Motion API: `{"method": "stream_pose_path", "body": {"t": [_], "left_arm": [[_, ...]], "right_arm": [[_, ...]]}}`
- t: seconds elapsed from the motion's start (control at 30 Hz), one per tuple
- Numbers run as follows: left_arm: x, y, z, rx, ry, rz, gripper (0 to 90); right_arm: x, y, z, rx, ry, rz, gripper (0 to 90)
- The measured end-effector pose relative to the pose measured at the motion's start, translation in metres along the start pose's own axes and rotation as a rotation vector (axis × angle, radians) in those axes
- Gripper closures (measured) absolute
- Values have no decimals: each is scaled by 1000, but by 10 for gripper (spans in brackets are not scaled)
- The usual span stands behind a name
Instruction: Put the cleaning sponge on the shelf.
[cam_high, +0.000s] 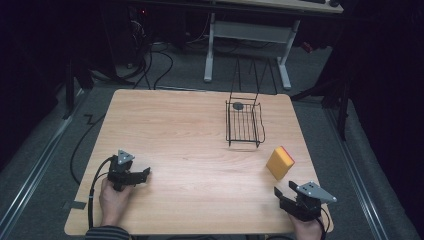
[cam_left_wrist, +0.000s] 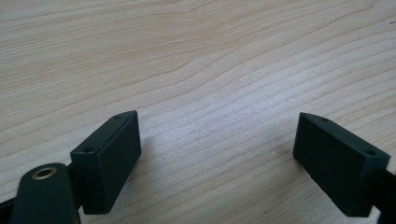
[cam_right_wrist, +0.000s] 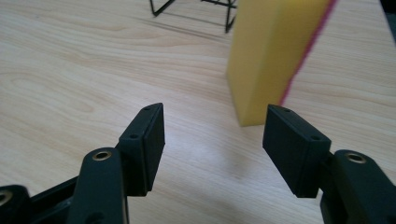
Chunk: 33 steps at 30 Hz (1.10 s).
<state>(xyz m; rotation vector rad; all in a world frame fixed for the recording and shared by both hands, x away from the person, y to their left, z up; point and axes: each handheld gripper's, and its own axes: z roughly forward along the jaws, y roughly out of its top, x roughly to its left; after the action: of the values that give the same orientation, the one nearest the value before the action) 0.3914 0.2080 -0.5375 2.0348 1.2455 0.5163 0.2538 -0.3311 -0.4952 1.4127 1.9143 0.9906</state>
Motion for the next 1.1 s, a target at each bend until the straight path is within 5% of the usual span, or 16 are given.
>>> {"method": "stream_pose_path", "body": {"t": [0.43, 1.1], "left_arm": [[0, 0, 0, 1, 0, 0, 156], [0, 0, 0, 1, 0, 0, 156]], "right_arm": [[-23, 8, 3, 11, -53, 34, 364], [-29, 27, 32, 32, -63, 37, 337]]}}
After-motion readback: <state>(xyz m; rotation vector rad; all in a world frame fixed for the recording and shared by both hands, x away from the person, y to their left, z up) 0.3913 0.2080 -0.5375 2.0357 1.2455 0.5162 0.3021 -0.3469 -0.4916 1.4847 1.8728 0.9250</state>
